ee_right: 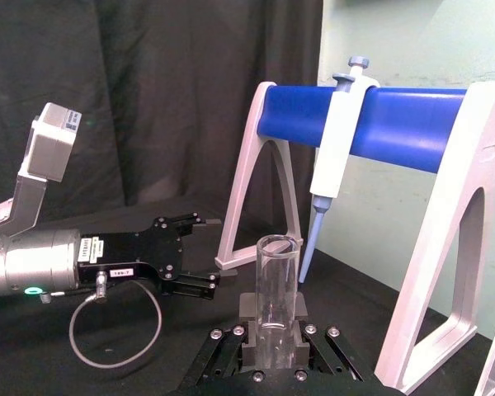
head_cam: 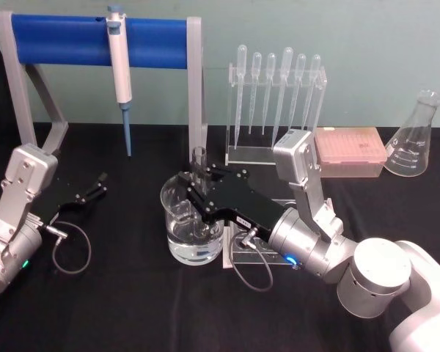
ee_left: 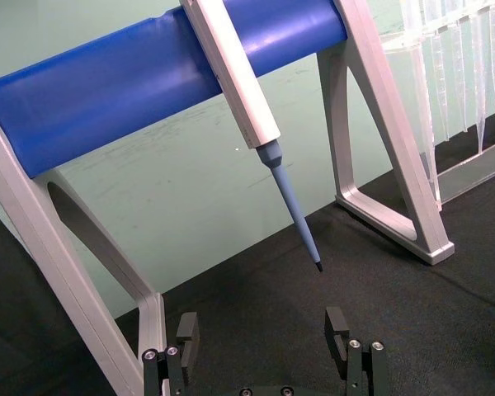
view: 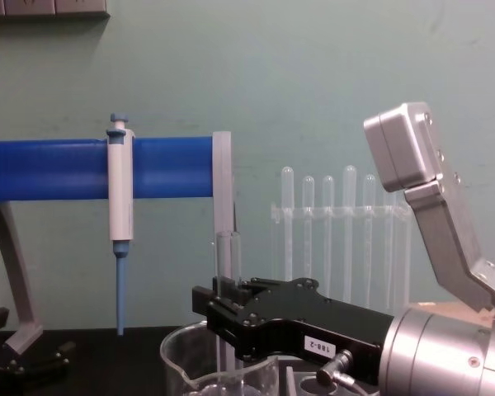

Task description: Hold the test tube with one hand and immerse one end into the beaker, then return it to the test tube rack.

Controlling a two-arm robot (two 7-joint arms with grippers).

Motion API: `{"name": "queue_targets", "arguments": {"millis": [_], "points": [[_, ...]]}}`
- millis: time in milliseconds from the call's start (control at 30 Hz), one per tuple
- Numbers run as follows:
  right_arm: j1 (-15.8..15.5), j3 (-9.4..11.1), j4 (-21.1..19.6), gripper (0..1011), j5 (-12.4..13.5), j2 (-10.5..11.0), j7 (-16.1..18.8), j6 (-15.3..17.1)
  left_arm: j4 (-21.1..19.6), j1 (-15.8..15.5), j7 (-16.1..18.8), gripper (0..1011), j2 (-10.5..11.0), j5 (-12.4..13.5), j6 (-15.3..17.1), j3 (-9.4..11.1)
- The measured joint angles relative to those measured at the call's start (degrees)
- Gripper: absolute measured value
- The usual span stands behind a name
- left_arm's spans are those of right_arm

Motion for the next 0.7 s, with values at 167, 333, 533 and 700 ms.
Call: {"name": "queue_targets", "arguments": {"millis": [167,333,533,700], "points": [[0.0,0.0,0.0,227,0.0,0.0,0.0,0.0,0.0,0.0,0.0,1000,0.0,0.0,0.0,0.0],[0.0,0.0,0.0,227,0.0,0.0,0.0,0.0,0.0,0.0,0.0,1000,0.0,0.0,0.0,0.0],[0.0,0.0,0.0,227,0.0,0.0,0.0,0.0,0.0,0.0,0.0,1000,0.0,0.0,0.0,0.0],[0.0,0.0,0.0,227,0.0,0.0,0.0,0.0,0.0,0.0,0.0,1000,0.0,0.0,0.0,0.0]]}}
